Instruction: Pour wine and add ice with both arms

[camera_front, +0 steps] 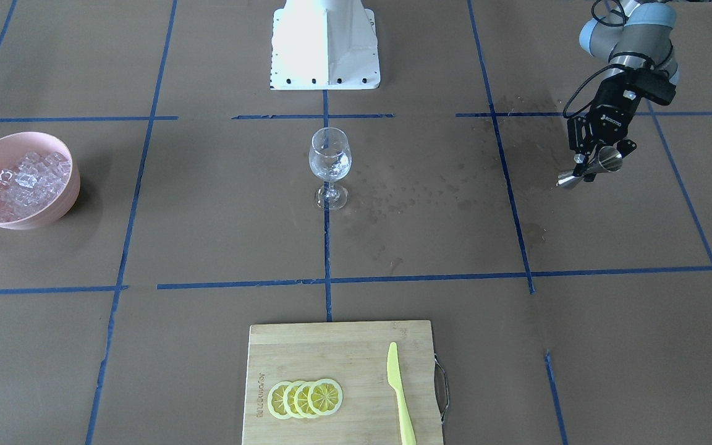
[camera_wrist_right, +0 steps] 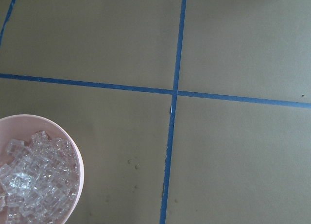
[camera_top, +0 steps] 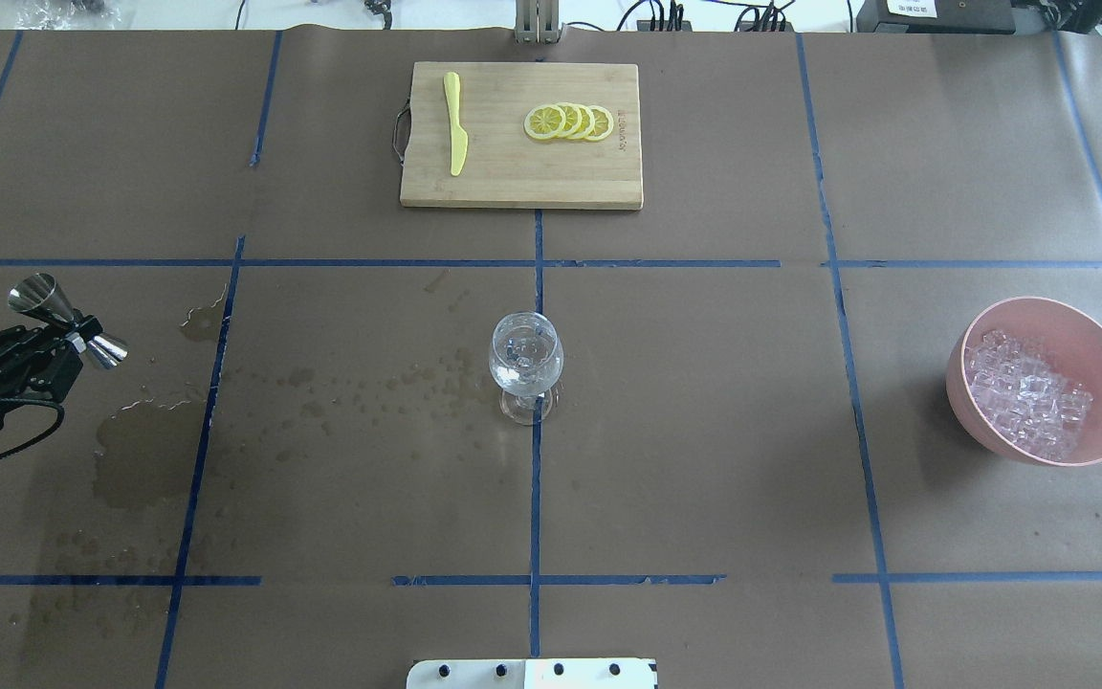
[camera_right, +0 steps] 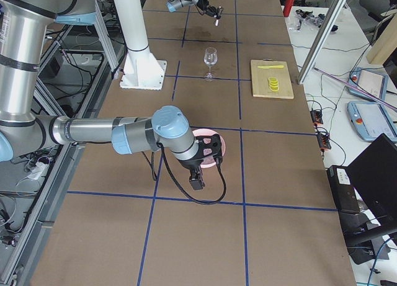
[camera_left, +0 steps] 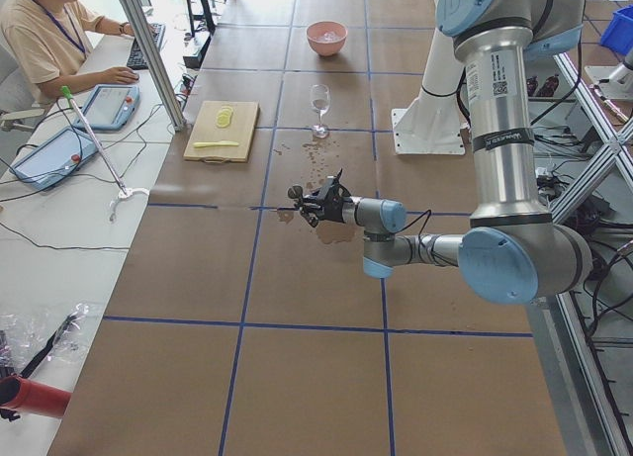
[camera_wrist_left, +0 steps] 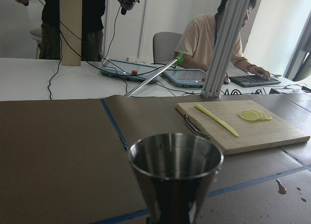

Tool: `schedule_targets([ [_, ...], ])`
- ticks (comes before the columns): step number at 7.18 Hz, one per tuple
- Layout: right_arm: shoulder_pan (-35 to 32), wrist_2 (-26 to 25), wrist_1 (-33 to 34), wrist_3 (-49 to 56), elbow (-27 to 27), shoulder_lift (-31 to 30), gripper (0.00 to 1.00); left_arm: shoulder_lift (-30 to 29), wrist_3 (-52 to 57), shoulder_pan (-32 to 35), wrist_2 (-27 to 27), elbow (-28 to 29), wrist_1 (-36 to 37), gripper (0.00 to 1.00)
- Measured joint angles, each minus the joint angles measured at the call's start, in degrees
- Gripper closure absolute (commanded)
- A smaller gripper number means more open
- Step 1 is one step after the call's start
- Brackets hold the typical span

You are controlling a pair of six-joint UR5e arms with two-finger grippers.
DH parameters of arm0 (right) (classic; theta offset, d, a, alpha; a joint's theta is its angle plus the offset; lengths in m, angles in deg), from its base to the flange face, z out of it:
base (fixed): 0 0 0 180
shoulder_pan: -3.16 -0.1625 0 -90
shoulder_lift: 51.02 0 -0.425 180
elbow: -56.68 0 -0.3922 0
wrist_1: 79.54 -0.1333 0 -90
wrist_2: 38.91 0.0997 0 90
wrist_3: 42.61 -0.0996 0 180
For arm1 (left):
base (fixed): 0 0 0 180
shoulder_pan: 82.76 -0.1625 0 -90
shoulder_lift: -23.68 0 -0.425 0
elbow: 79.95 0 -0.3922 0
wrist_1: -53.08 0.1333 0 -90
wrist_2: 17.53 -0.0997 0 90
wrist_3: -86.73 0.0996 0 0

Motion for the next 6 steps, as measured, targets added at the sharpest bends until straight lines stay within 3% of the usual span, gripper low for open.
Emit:
schedule_targets([
  [2, 0.0, 0.0, 0.0, 0.0, 0.0, 0.0, 0.00, -1.9, 1.3, -3.5, -5.1, 2.8, 0.2, 1.00],
  [6, -0.1, 0.0, -0.1, 0.0, 0.0, 0.2, 0.00, -4.4, 6.2, -7.0, -9.5, 5.5, 0.4, 1.00],
])
